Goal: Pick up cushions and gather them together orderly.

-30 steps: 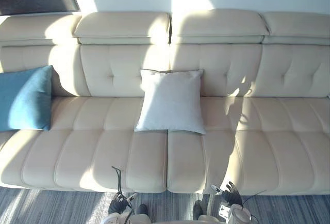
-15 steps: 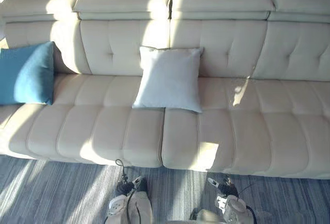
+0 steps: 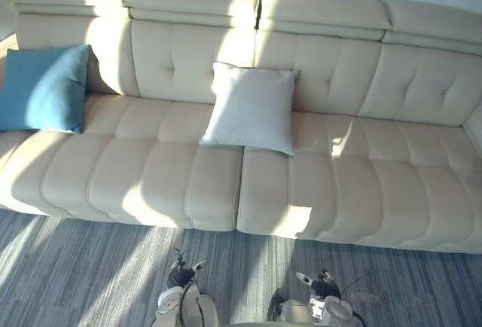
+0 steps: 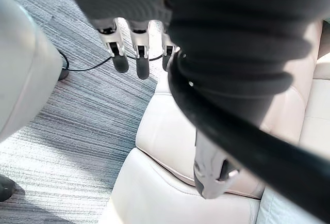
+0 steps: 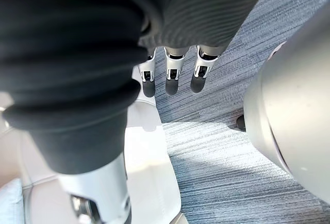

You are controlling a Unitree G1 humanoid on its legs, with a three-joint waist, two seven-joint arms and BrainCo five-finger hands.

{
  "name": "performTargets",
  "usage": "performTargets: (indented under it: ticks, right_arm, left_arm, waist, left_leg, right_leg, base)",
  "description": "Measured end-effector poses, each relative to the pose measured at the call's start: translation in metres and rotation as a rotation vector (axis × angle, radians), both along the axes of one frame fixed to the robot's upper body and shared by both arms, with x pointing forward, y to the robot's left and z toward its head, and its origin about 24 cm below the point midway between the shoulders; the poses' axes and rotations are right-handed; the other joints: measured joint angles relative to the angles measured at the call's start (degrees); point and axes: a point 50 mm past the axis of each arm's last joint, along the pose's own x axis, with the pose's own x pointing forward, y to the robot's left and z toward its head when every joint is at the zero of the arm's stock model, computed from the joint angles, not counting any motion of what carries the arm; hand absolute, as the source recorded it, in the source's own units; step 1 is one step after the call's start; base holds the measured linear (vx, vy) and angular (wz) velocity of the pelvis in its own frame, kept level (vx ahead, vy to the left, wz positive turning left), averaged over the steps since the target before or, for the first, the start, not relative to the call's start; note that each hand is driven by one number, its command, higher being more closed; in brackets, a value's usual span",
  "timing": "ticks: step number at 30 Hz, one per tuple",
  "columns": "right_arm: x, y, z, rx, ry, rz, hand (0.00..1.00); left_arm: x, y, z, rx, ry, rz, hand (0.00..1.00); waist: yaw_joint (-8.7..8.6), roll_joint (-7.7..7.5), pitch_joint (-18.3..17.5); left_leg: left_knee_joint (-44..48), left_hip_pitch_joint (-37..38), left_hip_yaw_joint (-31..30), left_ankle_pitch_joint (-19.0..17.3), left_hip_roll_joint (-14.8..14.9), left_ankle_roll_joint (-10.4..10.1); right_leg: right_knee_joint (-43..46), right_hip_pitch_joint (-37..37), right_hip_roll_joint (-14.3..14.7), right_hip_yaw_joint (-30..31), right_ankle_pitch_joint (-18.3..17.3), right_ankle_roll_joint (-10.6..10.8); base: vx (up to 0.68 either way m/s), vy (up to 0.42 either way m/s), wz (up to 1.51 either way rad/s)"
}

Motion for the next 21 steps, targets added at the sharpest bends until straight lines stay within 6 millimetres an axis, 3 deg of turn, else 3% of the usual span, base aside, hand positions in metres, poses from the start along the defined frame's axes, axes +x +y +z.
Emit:
performTargets:
  ticks: [3,9,21]
  right_arm:
    - [-0.005,-0.005,-0.002,0.004,0.014,-0.036,0.0]
    - [-0.016,-0.015,-0.007,0.003,0.058,-0.086,0.0]
    - [-0.029,-0.021,-0.012,0.01,0.107,-0.133,0.0]
  left_arm:
    - [-0.007,-0.001,-0.004,-0.005,0.033,-0.002,0.0]
    - [-0.009,-0.004,-0.007,0.0,0.062,-0.045,0.0]
    - [-0.01,-0.002,-0.009,0.022,0.086,-0.09,0.0]
  waist:
    - [-1.11,0.56,-1.29]
    - [-1.1,1.67,-1.9]
    - [-1.27,0.62,-1.41]
  left_leg:
    - [-1.81,1.6,1.92,0.6,-0.72,0.63]
    - [-5.04,4.55,3.53,1.28,-1.26,1.04]
    - [-9.71,8.8,2.68,1.98,-2.44,1.48]
  right_leg:
    - [-3.74,1.38,0.04,1.41,2.37,0.55]
    - [-10.18,3.47,0.86,4.5,6.47,0.74]
    - [-16.66,7.53,1.04,6.27,9.2,0.78]
  base:
    - [0.03,0.089,-0.27]
    - [0.05,0.032,-0.33]
    - [0.02,0.008,-0.08]
